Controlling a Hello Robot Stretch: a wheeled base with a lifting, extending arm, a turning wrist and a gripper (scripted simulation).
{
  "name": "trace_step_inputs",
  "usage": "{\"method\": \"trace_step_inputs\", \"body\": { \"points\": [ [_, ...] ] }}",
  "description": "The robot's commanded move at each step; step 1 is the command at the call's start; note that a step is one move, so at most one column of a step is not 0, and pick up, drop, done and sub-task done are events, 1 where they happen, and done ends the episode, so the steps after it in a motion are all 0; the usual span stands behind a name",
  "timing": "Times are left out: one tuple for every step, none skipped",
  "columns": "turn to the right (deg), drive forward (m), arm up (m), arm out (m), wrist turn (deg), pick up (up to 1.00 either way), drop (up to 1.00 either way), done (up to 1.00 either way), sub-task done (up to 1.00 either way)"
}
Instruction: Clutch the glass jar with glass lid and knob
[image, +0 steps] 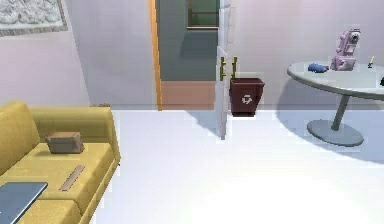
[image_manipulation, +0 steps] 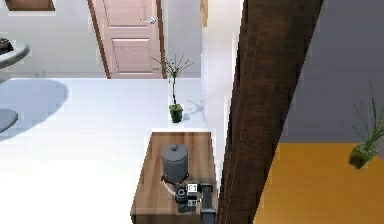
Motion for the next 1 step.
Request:
{"method": "trace_step_inputs", "body": {
  "points": [
    [0.0, 0.00, 0.00, 0.00, 0.0, 0.00, 0.00, 1.00, 0.00]
  ]
}}
